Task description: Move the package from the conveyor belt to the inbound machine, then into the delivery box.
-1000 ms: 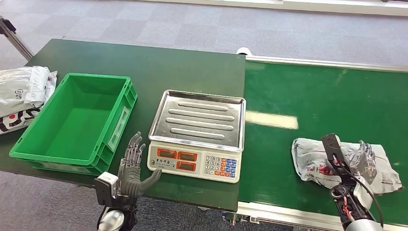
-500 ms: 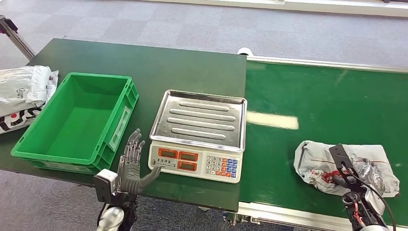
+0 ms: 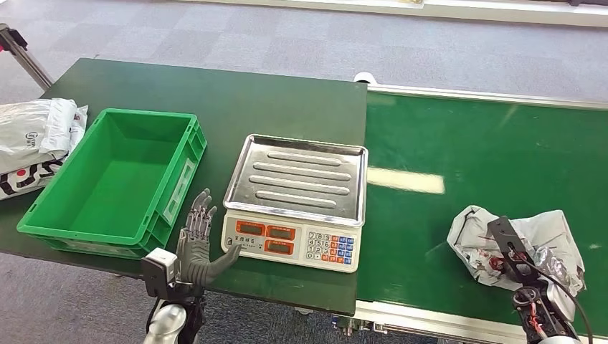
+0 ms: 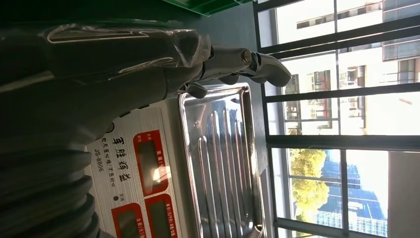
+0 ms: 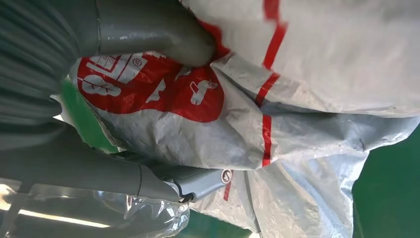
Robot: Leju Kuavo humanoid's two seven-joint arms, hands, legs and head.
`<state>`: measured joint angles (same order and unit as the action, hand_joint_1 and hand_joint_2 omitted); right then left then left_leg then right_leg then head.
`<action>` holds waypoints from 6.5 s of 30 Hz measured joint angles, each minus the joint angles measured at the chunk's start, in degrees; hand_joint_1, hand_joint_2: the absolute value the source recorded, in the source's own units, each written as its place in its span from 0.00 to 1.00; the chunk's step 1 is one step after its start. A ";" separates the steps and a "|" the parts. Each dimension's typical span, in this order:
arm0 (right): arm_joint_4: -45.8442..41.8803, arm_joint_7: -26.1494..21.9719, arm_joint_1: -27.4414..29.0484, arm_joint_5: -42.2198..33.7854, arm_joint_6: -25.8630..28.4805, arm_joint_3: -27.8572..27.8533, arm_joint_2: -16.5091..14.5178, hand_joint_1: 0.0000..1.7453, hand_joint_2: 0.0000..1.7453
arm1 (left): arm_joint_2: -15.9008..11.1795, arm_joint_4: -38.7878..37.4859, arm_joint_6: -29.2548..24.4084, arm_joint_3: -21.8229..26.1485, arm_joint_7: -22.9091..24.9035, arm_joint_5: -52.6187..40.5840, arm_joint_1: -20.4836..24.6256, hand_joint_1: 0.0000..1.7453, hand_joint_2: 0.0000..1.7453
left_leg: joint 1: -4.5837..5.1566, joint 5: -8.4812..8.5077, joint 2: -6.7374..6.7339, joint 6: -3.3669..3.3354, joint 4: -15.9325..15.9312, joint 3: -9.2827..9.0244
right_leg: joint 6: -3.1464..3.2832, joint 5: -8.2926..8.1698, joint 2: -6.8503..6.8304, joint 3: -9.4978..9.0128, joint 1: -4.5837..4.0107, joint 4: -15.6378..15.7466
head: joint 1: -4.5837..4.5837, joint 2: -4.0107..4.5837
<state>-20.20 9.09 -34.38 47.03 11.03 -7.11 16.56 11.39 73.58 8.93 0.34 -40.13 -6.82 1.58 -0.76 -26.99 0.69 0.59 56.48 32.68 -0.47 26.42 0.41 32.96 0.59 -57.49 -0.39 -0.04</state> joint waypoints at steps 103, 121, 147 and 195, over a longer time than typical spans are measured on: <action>-21.52 -49.14 4.56 -33.86 3.34 13.50 -33.15 0.00 1.00 | -1.18 -4.60 -5.80 -3.68 0.00 3.11 7.52 0.00 1.00 | -0.03 0.02 -0.10 0.03 -0.02 0.16 | 0.04 -0.02 0.14 0.28 -0.05 -0.04 | 0.00 0.00; -45.20 -49.22 20.36 -38.95 4.81 13.40 -31.50 0.00 1.00 | -1.67 -3.40 -22.24 -10.63 3.61 -18.03 13.04 0.00 1.00 | -0.03 0.01 -0.08 0.02 -0.02 0.17 | 0.03 -0.02 0.11 0.25 -0.05 -0.04 | 0.01 0.00; -46.77 -49.22 22.92 -38.66 5.17 11.54 -31.51 0.00 1.00 | -2.74 -29.54 -14.32 -17.94 22.74 -40.59 32.96 0.00 1.00 | -0.03 0.02 -0.11 0.02 -0.02 0.15 | 0.05 -0.03 0.14 0.26 -0.05 -0.04 | -0.01 0.00; -48.60 -49.22 28.00 -37.45 3.77 7.59 -32.14 0.00 1.00 | -1.98 -2.95 -46.21 -12.90 7.88 -48.05 20.75 1.00 1.00 | -0.02 0.00 -0.17 0.02 -0.03 0.14 | 0.03 -0.01 0.16 0.23 -0.05 -0.04 | -0.01 0.00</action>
<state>-68.79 -40.13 -6.38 9.58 14.80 0.48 -15.58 9.41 70.63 -37.28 -12.56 -32.25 -54.87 22.33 -0.79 -26.99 0.51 0.60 56.44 32.81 -0.45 26.41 0.57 33.18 0.54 -57.52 -0.39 -0.04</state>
